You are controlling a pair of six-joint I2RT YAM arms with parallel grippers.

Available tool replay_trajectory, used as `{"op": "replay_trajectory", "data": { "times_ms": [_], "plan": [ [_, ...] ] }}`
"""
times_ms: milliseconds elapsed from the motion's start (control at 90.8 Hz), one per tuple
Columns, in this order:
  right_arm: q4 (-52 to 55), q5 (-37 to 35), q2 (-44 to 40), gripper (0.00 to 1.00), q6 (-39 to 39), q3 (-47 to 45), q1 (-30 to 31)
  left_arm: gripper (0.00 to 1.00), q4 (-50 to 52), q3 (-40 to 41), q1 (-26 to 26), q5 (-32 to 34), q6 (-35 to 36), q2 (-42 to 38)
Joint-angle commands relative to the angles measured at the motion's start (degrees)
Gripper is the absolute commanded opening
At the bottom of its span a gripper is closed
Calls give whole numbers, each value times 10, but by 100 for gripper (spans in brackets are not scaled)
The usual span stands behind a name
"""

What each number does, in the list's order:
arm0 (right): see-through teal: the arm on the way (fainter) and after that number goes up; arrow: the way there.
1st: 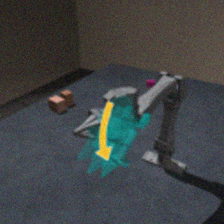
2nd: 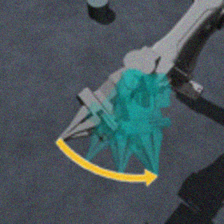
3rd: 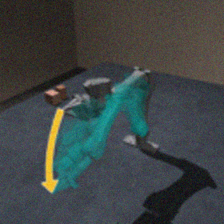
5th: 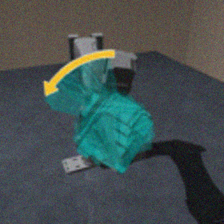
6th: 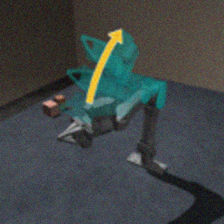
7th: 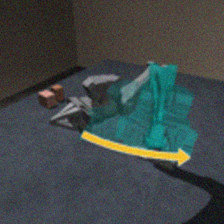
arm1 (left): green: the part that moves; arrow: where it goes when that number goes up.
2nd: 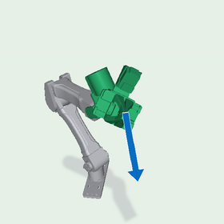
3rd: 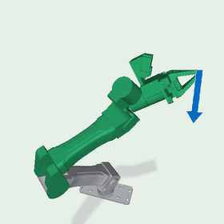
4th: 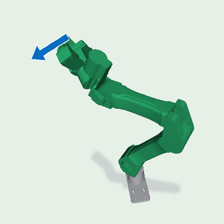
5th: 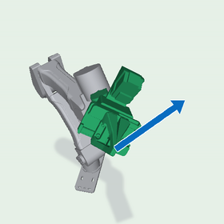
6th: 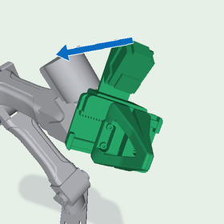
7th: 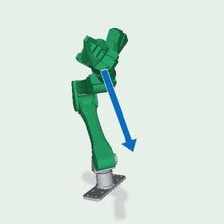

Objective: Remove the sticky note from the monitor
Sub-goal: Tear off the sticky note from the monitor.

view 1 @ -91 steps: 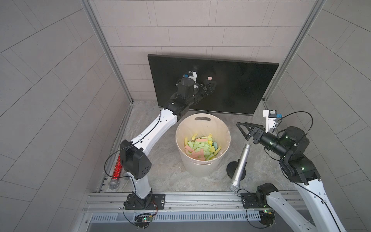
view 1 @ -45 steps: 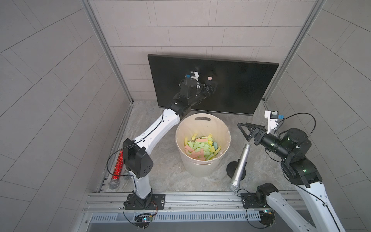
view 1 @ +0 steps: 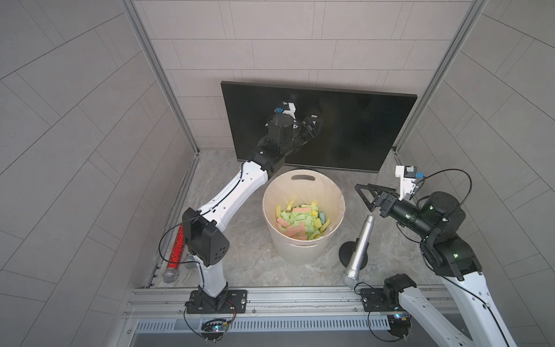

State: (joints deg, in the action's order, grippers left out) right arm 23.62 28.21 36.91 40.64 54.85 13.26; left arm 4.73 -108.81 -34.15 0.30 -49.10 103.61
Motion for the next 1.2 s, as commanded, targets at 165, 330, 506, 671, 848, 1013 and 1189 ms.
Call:
{"op": "replay_trajectory", "data": {
  "times_ms": [165, 330, 506, 671, 848, 1013, 1189],
  "plan": [
    [6, -7, -8, 100, -10, 2, 3, 49, 0, -24, -2, 1, 9, 8],
    [8, -8, -9, 100, -10, 1, 3, 38, 1, -19, -2, 2, 7, 5],
    [8, -9, -10, 100, -8, -1, 3, 27, 0, -1, -2, 7, 3, -5],
    [8, -10, -10, 100, -7, 0, 3, 21, 2, 12, -1, 13, 0, -15],
    [8, -10, -12, 100, -6, 0, 3, 8, 12, 15, -2, 15, 1, -22],
    [8, -12, -15, 100, -5, -1, 3, 2, 13, 26, -2, 12, 1, -33],
    [8, -16, -21, 100, -5, -1, 2, 0, 14, 46, -2, 7, 1, -51]
  ]
}}
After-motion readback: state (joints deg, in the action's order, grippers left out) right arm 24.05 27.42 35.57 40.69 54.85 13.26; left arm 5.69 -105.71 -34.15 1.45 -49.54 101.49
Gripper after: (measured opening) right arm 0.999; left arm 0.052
